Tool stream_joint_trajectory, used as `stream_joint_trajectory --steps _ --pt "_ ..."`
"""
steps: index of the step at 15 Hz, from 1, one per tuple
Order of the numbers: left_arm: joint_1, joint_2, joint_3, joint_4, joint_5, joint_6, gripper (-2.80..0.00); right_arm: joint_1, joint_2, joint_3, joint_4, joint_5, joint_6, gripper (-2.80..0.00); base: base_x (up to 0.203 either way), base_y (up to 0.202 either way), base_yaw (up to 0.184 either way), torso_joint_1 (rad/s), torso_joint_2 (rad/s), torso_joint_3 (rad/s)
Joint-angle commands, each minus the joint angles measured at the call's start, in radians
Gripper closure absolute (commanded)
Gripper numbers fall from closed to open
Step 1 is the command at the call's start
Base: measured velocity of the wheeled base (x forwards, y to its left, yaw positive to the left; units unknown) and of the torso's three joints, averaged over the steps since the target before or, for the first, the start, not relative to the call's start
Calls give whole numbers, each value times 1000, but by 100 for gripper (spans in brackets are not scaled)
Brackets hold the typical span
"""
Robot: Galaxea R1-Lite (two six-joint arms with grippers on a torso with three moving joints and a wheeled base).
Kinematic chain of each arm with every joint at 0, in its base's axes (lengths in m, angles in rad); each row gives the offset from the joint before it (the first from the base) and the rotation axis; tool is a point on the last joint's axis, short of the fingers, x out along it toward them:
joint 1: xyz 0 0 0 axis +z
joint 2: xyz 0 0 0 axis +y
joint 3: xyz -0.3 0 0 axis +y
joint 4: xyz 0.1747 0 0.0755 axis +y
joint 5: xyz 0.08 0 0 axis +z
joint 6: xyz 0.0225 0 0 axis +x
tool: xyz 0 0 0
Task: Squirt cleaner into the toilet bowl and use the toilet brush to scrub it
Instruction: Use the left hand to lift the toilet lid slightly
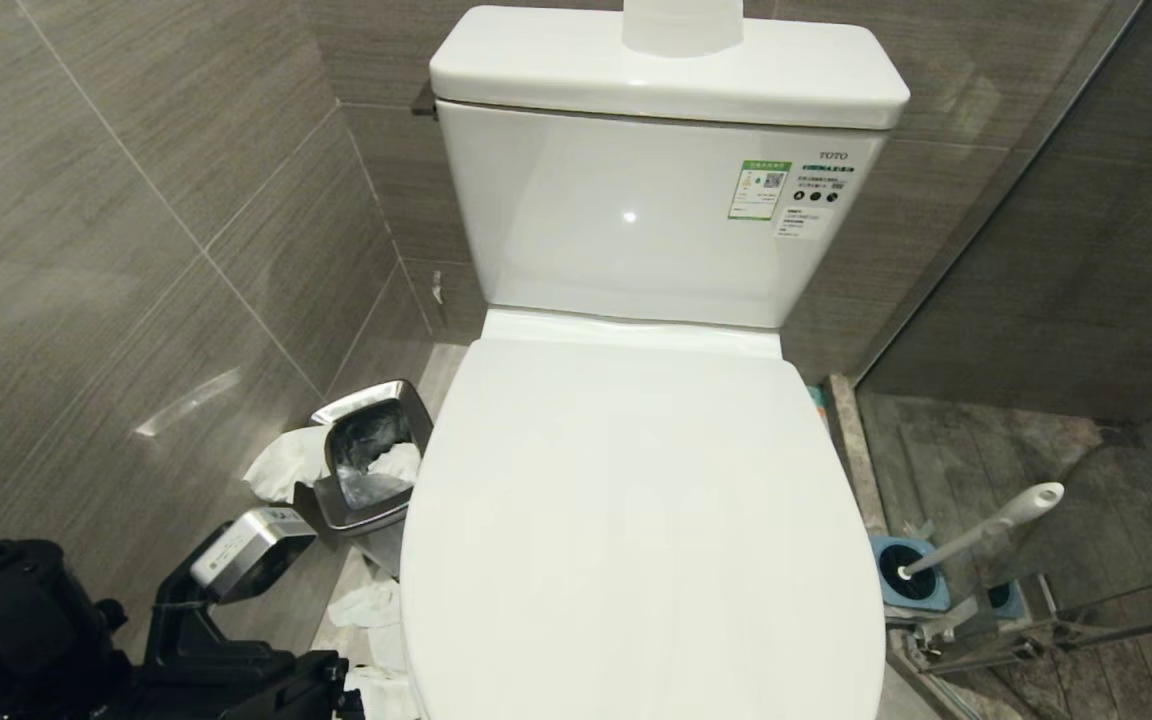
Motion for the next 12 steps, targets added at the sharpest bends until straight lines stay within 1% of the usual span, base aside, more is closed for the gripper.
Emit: stream_joint_trajectory --steps 1,2,3,4,6,7,9,12 --pt "-41 -33 -22 -18 12 -11 -280 0 1 0 0 0 0 0 0 0 0 0 0 0" --pt "-60 -31 -33 -18 27 -13 -280 0 1 0 0 0 0 0 0 0 0 0 0 0" --pt "-81 -29 -48 -18 62 -17 -280 0 1 0 0 0 0 0 0 0 0 0 0 0" --pt "-99 -23 -64 -18 107 -20 -280 0 1 0 0 0 0 0 0 0 0 0 0 0" --pt "-137 -14 -103 -20 216 -33 -280 0 1 0 0 0 0 0 0 0 0 0 0 0" --pt "-143 -13 -126 -24 242 -40 -280 0 1 0 0 0 0 0 0 0 0 0 0 0" --pt "-137 -15 -154 -25 248 -50 -280 0 1 0 -1 0 0 0 0 0 0 0 0 0" --pt "-134 -21 -198 -25 248 -115 -280 0 1 0 -1 0 0 0 0 0 0 0 0 0"
